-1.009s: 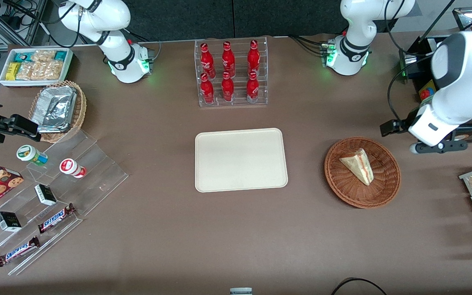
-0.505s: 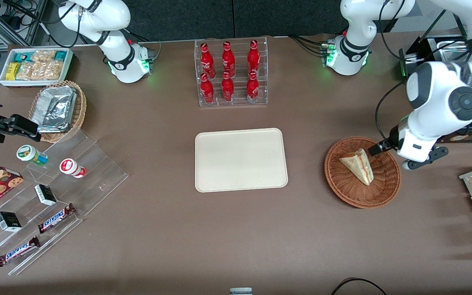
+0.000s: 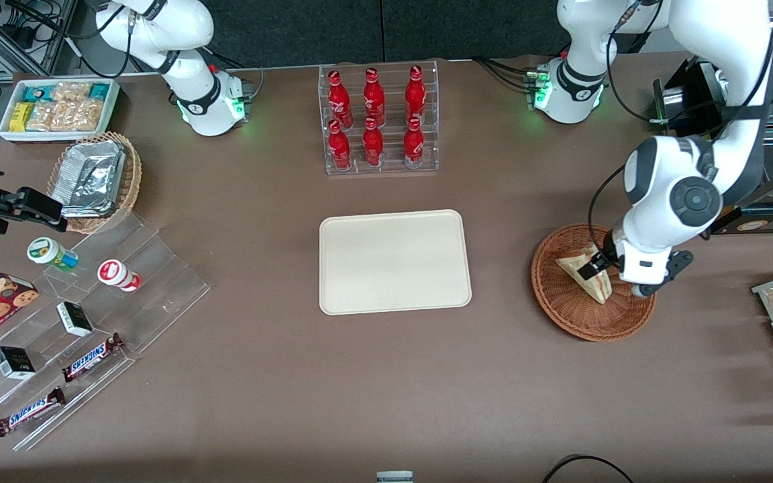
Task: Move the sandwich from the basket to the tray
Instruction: 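Lower the left gripper and close it on the wrapped sandwich, then lift the sandwich and carry it with the left gripper over the cream tray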
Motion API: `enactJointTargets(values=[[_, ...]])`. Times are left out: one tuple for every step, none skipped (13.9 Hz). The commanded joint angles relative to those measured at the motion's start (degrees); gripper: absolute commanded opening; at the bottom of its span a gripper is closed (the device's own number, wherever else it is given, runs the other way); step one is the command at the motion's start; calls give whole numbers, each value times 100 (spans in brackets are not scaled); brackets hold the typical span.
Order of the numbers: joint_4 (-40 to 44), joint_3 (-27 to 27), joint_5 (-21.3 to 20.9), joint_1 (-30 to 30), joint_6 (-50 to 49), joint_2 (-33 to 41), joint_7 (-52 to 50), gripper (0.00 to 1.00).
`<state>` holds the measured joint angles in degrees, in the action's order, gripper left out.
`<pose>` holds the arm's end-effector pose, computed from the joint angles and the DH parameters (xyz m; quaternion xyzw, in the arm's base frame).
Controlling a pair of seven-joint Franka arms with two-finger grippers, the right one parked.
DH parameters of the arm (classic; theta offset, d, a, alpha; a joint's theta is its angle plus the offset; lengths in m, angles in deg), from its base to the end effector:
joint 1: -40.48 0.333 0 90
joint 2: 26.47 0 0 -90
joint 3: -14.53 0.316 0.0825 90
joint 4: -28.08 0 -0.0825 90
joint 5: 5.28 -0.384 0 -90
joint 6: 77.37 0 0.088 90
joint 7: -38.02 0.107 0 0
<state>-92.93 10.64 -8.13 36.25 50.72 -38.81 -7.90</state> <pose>0.5565 -0.0774 0.3061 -0.9500 -0.3086 0.0353 0.0310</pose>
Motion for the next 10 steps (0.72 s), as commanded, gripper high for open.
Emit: enactJointTargets(values=[[-352,19,-94,-16,417,5,-154,100],[-414,28,-94,-16,470,-22,-154,100],[-432,28,-94,-16,488,-57,-163,100],[-458,28,-94,-7,506,-101,-154,100],[-485,28,-94,-7,567,-145,-163,99],[-520,28,-94,-7,663,-180,-163,93],[-564,28,-94,-7,751,-206,-172,78],[-573,28,-94,2,778,-241,-172,58],[-573,37,-85,2,813,-259,-172,40],[-573,37,-94,10,822,-268,-172,25]])
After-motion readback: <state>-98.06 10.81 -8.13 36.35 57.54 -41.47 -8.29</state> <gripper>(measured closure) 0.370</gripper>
